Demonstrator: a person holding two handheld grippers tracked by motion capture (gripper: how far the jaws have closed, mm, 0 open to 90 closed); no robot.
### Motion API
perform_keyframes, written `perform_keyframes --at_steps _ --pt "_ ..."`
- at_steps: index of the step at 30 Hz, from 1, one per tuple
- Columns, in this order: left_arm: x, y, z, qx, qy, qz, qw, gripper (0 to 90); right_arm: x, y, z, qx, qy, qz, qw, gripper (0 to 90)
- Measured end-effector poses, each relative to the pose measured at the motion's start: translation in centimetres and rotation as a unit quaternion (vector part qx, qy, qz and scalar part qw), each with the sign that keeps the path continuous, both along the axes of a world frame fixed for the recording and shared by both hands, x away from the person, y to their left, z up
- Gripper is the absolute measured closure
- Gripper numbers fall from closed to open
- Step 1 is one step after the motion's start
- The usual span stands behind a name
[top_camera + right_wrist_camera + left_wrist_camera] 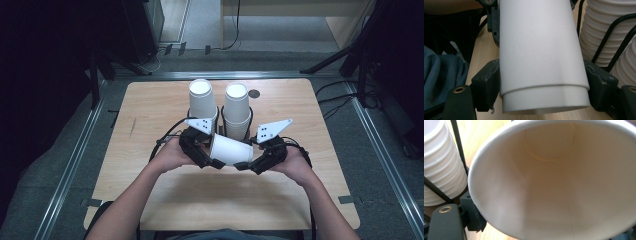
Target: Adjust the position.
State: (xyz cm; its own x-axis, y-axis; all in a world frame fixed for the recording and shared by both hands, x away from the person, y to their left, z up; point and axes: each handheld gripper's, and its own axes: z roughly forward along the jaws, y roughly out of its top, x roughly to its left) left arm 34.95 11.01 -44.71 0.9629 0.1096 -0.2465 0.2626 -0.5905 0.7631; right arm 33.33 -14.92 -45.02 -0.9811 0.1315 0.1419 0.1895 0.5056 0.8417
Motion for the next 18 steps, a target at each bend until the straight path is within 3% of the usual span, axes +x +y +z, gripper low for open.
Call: perform_keyframes --at_steps 5,9,12,18 --pt "0.2 0.3 -0.1 0.012 0.006 0.010 0.9999 13.5 0.1 0.4 -0.3 -0.019 0.014 -0.007 0.9997 13.6" --pt "0.4 0.7 0.2 0.020 0.009 0.014 0.9997 13.6 0.3 0.4 -0.5 -0.040 0.028 -0.015 0.9987 13.3" --pt "0.4 1.0 0.3 0.025 0.010 0.019 0.9994 13.6 0.3 0.3 -0.8 -0.054 0.027 -0.019 0.9980 13.3" --pt "0.5 1.2 0.9 0.056 -0.002 0.029 0.9980 13.5 0.1 0.1 -1.1 -0.079 0.017 -0.030 0.9963 13.3"
